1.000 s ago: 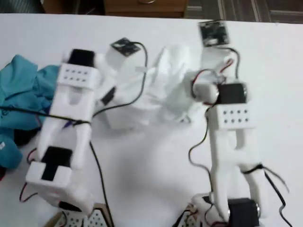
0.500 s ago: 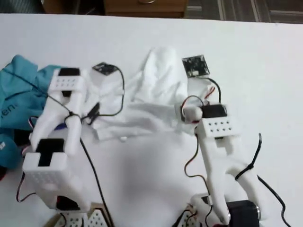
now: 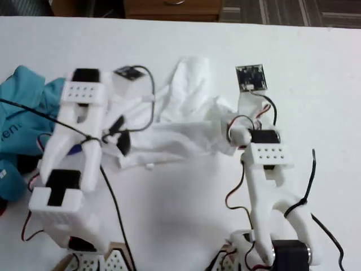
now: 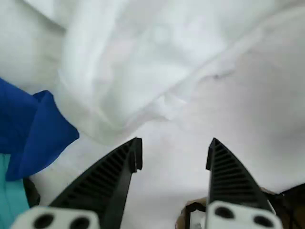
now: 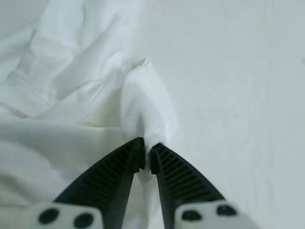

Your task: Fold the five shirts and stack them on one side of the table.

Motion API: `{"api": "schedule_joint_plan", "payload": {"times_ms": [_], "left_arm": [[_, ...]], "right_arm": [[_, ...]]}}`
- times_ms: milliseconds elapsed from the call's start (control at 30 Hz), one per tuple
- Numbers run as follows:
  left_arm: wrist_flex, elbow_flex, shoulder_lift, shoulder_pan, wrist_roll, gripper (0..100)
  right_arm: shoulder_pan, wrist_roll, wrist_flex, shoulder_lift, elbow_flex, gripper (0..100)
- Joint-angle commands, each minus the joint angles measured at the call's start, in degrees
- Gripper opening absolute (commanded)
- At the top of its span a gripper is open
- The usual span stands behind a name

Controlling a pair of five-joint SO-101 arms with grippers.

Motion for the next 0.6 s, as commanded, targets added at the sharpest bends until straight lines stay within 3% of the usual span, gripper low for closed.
{"api": "schedule_joint_plan", "payload": {"times_ms": [0, 133, 400, 567], "left_arm": [[2.6, 0.0, -5.8, 3.5, -1.5, 24], [-1.9, 9.2, -8.1, 5.4, -5.4, 24], [-24.1, 25.1, -7.7, 3.2, -9.5, 24], [-31.8, 29.5, -7.6, 3.2, -9.9, 24]], "right_arm": [[0.6, -0.3, -1.5, -2.3, -0.4, 1.9], [0.8, -0.2, -1.4, -2.3, -0.5, 1.9], [0.7, -0.2, -1.0, -2.3, -0.3, 1.9], [0.7, -0.2, -0.8, -2.3, -0.3, 1.9]]}}
